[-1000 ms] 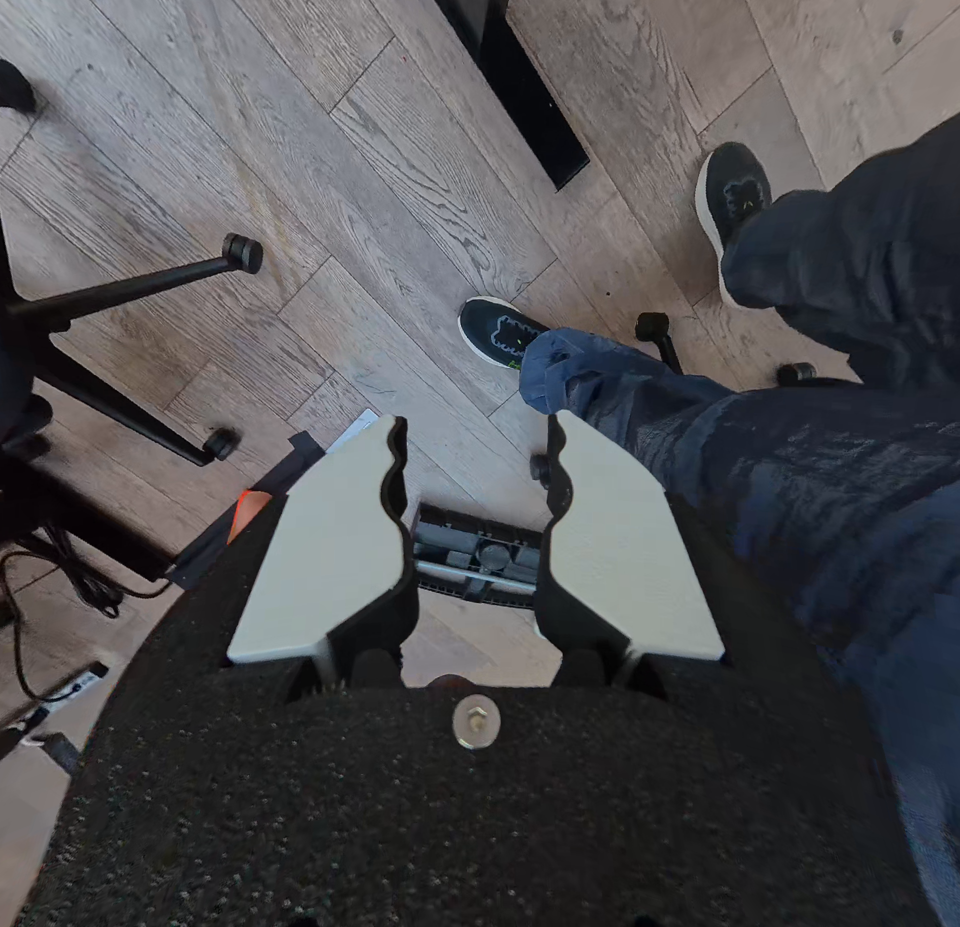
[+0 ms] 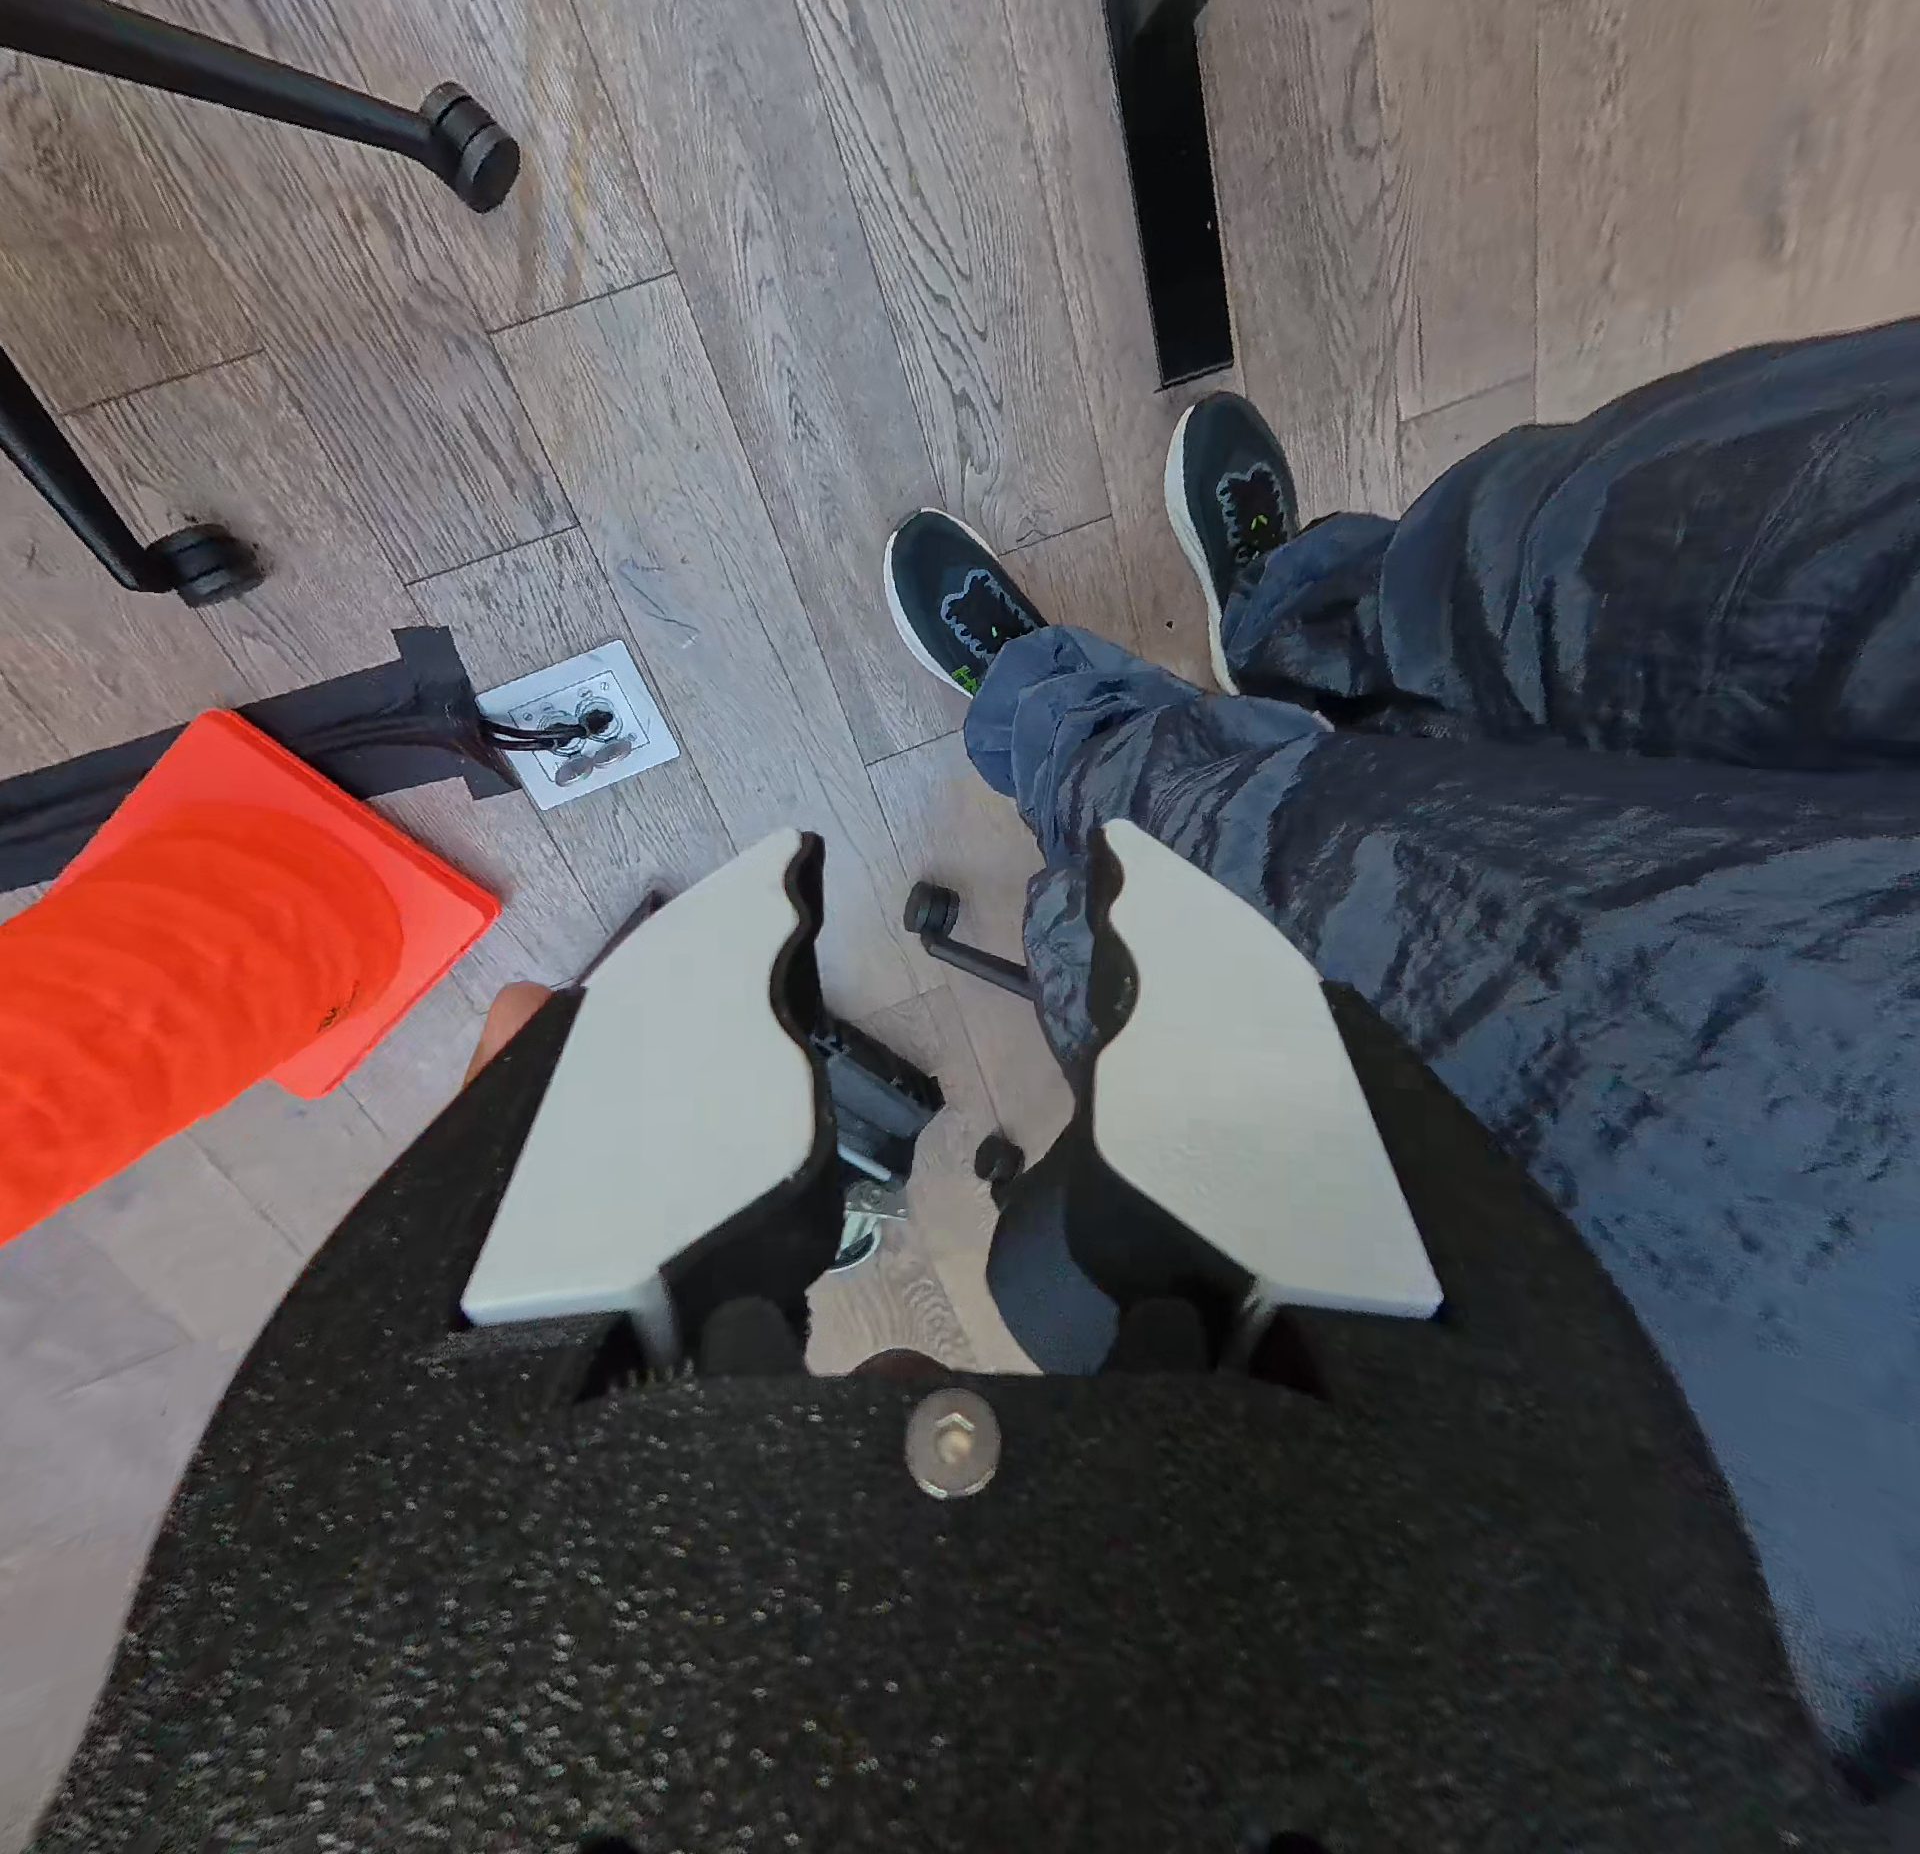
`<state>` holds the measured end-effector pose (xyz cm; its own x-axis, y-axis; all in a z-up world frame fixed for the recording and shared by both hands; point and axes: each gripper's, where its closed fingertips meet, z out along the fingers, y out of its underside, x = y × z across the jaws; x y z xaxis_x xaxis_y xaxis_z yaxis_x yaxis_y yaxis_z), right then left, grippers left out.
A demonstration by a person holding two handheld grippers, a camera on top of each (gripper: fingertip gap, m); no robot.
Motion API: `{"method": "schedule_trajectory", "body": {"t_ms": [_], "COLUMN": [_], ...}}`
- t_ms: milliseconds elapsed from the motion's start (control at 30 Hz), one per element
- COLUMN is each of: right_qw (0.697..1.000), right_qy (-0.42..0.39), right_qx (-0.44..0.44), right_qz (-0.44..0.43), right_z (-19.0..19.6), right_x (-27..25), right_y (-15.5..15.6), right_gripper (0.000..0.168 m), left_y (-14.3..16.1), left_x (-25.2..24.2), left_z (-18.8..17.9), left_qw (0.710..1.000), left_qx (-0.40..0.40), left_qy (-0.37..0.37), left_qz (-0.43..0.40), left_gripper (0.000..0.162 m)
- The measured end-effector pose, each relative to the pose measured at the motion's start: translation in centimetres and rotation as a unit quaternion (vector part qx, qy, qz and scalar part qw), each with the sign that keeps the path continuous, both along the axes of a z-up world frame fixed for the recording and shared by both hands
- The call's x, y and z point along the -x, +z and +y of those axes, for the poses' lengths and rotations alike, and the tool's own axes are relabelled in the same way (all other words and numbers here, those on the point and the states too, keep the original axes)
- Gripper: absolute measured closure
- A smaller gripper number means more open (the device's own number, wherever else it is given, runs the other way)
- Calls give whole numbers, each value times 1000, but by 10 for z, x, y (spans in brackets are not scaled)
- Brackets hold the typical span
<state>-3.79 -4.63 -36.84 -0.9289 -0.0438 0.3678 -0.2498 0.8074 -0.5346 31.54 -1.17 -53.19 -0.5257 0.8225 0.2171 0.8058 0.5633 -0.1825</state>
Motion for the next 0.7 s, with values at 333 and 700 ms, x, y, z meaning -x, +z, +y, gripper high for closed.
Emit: {"method": "schedule_trajectory", "body": {"t_ms": [333,700], "right_qw": [913,982], "right_qy": [-244,33], "right_qx": [89,4], "right_qz": [313,184], "right_z": [63,52], "right_x": [408,193], "right_y": [249,70], "right_gripper": [168,168], "left_y": [-12,2], "left_x": [-31,52], "left_z": [41,28], "left_qw": [998,999], "left_qx": [-23,-1], "left_qy": [-26,-33], "left_qz": [-50,-9], "left_gripper": [113,113]}}
